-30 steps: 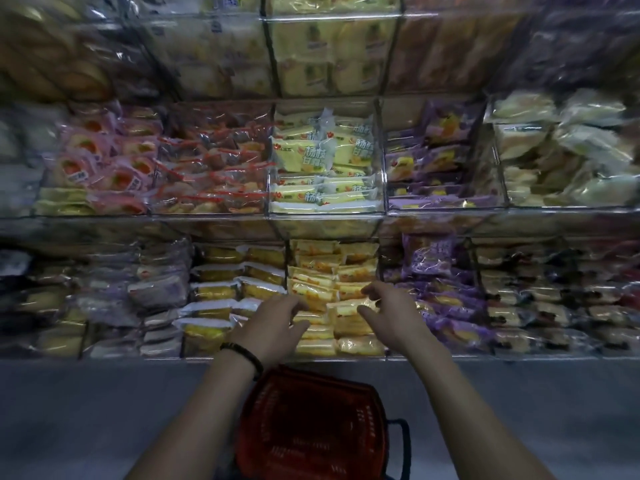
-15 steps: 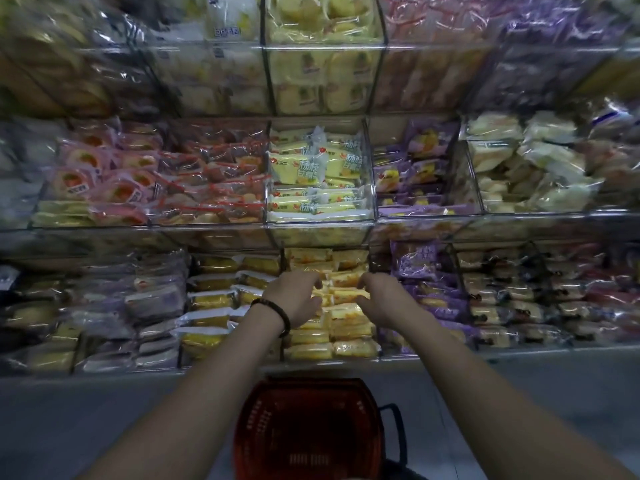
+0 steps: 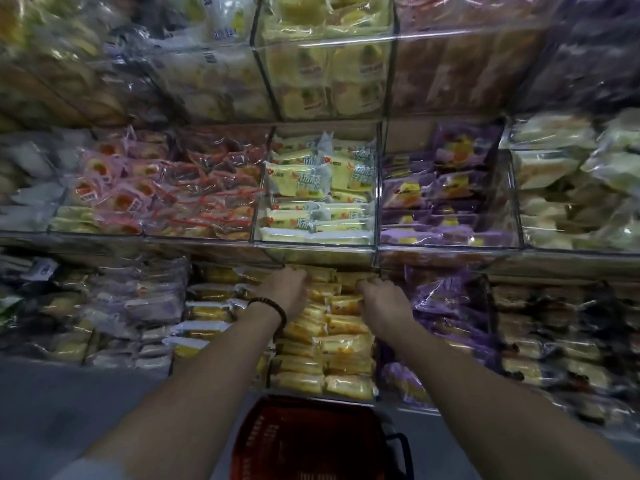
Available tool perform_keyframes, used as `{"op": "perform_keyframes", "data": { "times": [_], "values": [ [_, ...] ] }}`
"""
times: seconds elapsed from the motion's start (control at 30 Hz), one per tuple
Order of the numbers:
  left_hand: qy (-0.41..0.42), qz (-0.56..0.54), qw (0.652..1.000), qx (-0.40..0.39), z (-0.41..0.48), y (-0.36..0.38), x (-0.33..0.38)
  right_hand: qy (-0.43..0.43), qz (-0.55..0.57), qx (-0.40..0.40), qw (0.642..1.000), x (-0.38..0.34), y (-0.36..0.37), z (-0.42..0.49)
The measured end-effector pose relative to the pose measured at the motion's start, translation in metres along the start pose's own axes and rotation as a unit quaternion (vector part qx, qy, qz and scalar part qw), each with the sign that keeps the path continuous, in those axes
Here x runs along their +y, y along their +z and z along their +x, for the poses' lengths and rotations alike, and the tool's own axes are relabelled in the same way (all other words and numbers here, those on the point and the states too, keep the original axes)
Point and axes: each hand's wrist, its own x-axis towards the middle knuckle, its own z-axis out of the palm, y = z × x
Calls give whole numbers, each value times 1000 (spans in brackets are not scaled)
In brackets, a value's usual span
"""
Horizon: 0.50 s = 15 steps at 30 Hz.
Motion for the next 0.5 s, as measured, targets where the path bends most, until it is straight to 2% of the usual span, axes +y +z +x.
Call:
{"op": "perform_keyframes", "data": {
  "times": [0.17,0.27,0.5],
  "values": [
    [14,41,999,-11,20,20,8,-38,-11,-55,998,-10,14,12],
    [30,59,997,-31,29,31,8,-30,-19,-67,997,-18,23,13],
    [26,81,996,-22,43,41,7,-1,-80,-70,994,-21,29,23]
  ]
}}
